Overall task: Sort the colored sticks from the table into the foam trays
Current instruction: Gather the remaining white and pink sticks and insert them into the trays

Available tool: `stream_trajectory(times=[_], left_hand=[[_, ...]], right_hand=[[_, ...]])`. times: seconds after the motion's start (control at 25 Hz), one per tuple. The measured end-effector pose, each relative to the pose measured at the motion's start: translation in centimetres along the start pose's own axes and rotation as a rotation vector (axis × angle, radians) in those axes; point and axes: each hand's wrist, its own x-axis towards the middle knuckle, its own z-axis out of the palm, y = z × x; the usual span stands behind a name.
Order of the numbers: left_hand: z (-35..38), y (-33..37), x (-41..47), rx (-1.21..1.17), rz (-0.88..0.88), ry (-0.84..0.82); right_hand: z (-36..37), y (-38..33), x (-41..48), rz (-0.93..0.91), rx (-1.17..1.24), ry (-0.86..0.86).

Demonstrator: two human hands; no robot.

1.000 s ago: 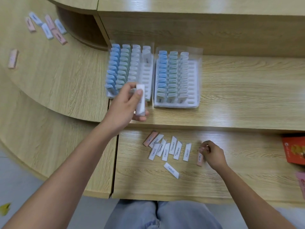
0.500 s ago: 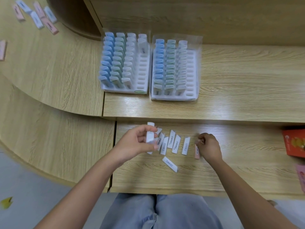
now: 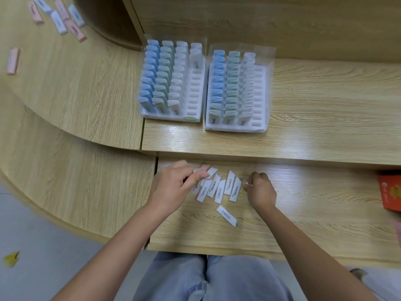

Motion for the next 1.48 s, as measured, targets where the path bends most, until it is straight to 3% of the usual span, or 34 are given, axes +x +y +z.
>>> stream_trajectory(times=[0.16,0.32,0.48,0.64,0.88,1.12,1.48], left_hand=[[-1.0,-0.1,1.1,-0.072,0.04,0.025],[-2.8,0.4,2.7,-0.069,0.137,0.072],[-5.4,2.0,5.3,-0.032,0.169,0.171],[-8.8,4.7,9.0,0.102,0.347,0.217],[-12.0,7.1,14.7,0.273,0.434,0.256],[-11.2,6.7,18.9,0.445,0.326,0.202],[-10.7,5.2,22.0,0.541,0.431,0.152]], right_hand=[[0.1,-0.2,0.0,0.049,0.019,0.021],[-0.4,-0.9,0.4,0.022,0.122,-0.066],[-4.6,-3.2,-1.0,-0.181,0.289,-0.06],[-11.2,-7.5,-4.1,-0.472,0.399,-0.084],[-18.9,-15.7,-2.6,-0.708,0.653,0.084],[-20.0,-21.7,4.3,-0.793,0.504,0.477],[-16.4,-22.6,8.2,-0.803,0.238,0.555]])
